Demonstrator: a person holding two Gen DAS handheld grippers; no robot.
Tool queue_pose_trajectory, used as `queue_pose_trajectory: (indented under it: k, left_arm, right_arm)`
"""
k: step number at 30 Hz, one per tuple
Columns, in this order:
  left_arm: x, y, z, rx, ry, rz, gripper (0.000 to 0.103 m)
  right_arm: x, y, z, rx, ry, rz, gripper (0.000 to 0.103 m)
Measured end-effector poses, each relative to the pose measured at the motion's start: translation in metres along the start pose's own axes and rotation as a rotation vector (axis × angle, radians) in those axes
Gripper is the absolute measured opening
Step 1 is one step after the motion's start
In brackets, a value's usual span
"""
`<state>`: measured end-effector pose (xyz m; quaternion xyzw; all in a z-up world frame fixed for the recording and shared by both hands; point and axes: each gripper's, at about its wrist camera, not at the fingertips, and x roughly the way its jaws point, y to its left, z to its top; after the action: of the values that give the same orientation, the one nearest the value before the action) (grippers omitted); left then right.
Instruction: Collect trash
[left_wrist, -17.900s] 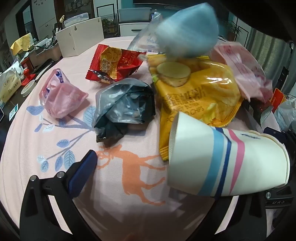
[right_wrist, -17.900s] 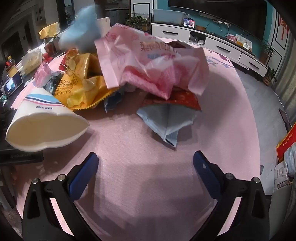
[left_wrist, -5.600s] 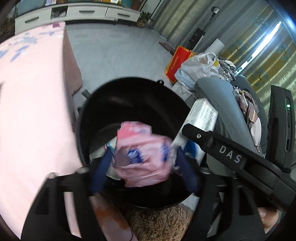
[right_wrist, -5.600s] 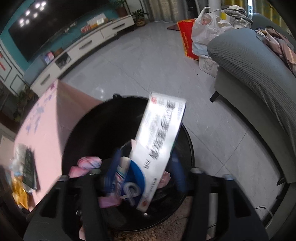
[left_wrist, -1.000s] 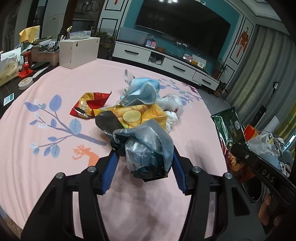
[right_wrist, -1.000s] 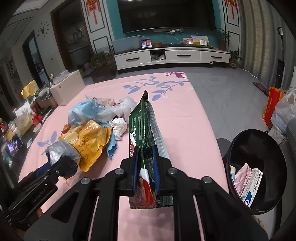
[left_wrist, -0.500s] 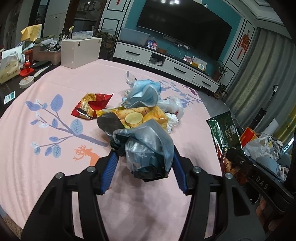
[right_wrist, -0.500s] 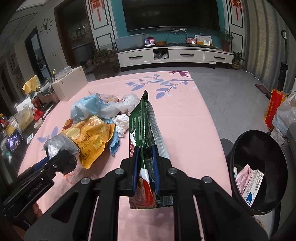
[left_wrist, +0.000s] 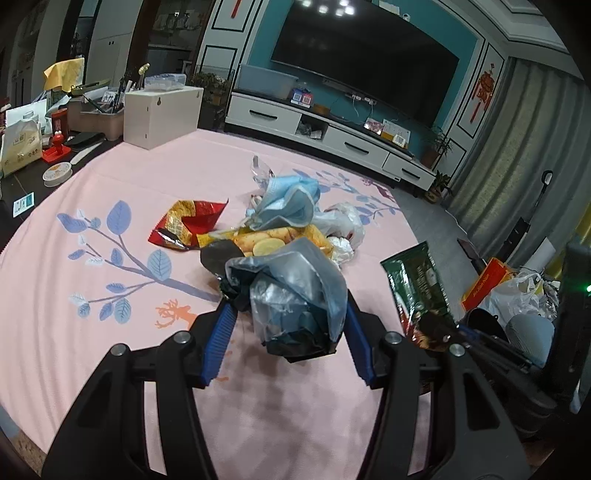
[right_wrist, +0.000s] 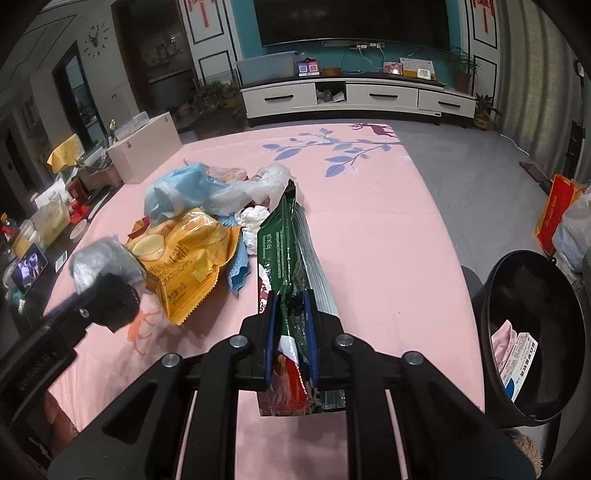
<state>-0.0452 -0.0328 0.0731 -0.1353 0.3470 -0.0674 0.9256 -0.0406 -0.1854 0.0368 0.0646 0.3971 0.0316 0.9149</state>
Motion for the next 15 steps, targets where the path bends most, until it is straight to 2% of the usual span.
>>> queue_pose_trajectory:
  k: [5, 11, 15]
  left_arm:
    - [-0.008, 0.01, 0.006, -0.017, -0.021, 0.0, 0.057]
    - [-0.021, 0.022, 0.014, -0.049, -0.06, 0.004, 0.057]
    - [-0.032, 0.017, 0.016, -0.026, -0.089, 0.009, 0.057]
  right_arm:
    - [0.002, 0.001, 0.0, 0.007, 0.029, 0.049, 0.015]
    - [-0.011, -0.005, 0.003, 0.029, -0.007, 0.057, 0.015]
    - [-0.028, -0.01, 0.006, 0.042, -0.047, 0.065, 0.015]
